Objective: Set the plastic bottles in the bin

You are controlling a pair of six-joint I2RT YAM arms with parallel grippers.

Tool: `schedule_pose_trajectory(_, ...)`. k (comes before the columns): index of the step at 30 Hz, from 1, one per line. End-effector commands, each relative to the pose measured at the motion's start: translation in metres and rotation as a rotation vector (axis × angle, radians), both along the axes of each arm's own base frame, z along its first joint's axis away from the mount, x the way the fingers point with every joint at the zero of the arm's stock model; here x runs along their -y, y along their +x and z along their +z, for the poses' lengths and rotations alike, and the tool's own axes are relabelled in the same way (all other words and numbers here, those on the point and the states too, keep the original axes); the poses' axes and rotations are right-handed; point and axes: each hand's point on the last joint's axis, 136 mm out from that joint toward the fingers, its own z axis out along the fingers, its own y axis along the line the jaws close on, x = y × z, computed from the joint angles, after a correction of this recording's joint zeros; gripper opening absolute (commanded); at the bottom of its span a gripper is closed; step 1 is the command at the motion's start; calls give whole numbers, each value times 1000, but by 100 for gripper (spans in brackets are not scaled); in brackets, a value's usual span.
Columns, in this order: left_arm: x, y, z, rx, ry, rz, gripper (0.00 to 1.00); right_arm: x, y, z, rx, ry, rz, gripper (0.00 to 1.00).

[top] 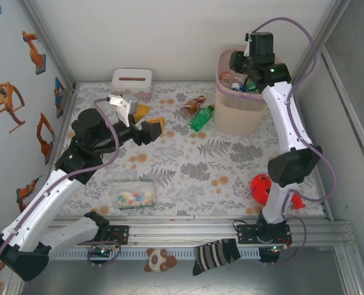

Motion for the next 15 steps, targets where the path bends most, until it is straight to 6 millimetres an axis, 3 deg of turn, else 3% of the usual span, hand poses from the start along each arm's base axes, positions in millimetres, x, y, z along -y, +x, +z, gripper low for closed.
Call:
schedule_pose_trajectory(1, -11, 14, -26, -70, 80, 89, 79, -14, -26, 15, 21, -12, 16, 42)
schedule_pose_trajectory(9, -25, 34, -56, -188, 126, 201, 79, -61, -64, -9, -3, 7, -3, 45)
schedule_pose_trajectory(15, -44, 46, -72, -260, 115, 281, 79, -91, -82, -42, -18, 12, -90, 51)
